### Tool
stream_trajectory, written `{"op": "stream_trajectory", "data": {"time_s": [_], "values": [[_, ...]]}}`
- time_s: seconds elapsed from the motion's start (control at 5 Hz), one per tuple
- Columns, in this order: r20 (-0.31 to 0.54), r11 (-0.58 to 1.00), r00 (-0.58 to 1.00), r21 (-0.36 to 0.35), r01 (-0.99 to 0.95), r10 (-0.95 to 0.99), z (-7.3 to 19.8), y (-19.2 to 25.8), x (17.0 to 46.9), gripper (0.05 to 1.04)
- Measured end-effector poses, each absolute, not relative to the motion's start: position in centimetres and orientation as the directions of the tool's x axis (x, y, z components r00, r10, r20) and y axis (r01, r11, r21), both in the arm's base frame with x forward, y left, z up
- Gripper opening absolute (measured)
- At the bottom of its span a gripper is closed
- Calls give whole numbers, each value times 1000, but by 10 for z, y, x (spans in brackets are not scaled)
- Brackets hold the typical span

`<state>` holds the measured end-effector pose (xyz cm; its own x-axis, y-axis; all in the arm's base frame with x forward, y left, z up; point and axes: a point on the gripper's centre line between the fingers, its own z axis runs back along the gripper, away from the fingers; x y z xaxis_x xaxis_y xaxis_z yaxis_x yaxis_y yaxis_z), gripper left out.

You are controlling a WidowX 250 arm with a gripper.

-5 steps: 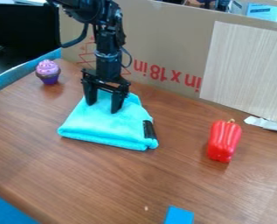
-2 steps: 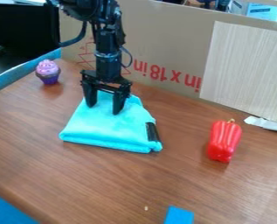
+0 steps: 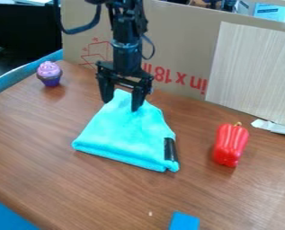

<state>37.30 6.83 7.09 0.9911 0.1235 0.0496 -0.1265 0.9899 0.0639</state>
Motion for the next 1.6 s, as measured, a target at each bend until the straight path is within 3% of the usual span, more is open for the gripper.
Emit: {"op": "stream_trajectory", "data": {"time_s": [0.4,1.0,1.6], "values": [[40,979,990,149,-137,132,56,31,361,999],[25,987,997,135,-82,79,58,-3,338,999],[44,992,997,111,-66,61,53,-24,336,999]]}}
